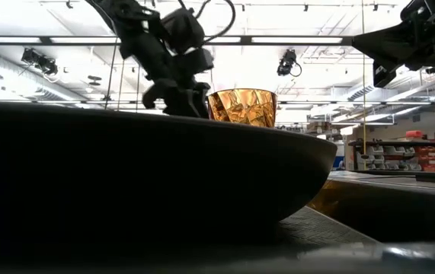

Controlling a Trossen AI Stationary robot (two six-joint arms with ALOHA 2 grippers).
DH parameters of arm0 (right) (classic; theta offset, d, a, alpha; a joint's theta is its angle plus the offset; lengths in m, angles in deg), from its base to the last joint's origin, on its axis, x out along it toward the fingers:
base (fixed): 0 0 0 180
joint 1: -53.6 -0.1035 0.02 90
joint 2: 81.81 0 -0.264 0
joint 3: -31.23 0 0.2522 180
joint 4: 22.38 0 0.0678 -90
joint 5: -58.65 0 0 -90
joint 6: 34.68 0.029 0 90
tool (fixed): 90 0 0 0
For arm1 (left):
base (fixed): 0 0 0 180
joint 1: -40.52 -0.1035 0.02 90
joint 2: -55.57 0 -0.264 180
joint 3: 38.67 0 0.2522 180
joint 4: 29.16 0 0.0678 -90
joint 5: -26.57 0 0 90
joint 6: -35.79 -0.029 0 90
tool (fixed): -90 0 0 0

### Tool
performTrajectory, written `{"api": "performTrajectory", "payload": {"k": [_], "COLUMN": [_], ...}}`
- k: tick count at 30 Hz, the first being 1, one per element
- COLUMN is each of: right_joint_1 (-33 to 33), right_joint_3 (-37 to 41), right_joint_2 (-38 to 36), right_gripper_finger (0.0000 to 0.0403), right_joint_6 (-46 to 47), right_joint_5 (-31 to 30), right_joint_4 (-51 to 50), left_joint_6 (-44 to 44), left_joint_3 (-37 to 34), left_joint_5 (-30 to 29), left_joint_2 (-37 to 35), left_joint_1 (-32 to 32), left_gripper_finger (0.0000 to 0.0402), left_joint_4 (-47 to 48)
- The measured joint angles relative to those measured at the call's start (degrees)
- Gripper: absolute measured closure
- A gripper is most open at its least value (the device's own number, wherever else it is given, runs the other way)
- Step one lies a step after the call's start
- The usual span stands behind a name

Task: Pick and place plate/cup/fork/spoon on tray
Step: Put the yellow spoon on the black tray on the left of the orange fork

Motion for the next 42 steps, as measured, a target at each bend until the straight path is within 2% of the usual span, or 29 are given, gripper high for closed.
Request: {"api": "performTrajectory", "payload": {"k": [5,11,19,23,37,42], "right_joint_1": [0.01,0.02,0.01,0.01,0.0,0.0], "right_joint_3": [0.01,0.02,0.01,0.02,0.02,0.01], "right_joint_2": [0.25,0.25,0.25,0.25,0.25,0.25], "right_gripper_finger": [0.038,0.038,0.038,0.038,0.038,0.038], "right_joint_6": [0.0,0.0,0.0,0.0,0.0,-0.01], "right_joint_5": [0.0,0.0,0.0,0.0,0.0,0.0], "right_joint_4": [-0.18,-0.07,-0.07,-0.05,-0.05,-0.05], "left_joint_6": [0.4,-0.63,-0.49,2.24,3.44,0.14], "left_joint_3": [0.0,0.0,0.0,0.02,0.0,0.19], "left_joint_5": [3.25,5.14,3.52,3.4,-0.56,-1.55], "left_joint_2": [3.61,8.04,11.25,12.02,12.58,14.21], "left_joint_1": [-1.05,-1.1,-1.14,-1.14,-1.12,-0.93], "left_gripper_finger": [0.0199,0.0198,0.0198,0.0199,0.0246,0.0267], "left_joint_4": [-2.33,-2.78,-3.81,-5.59,-6.17,-5.8]}}
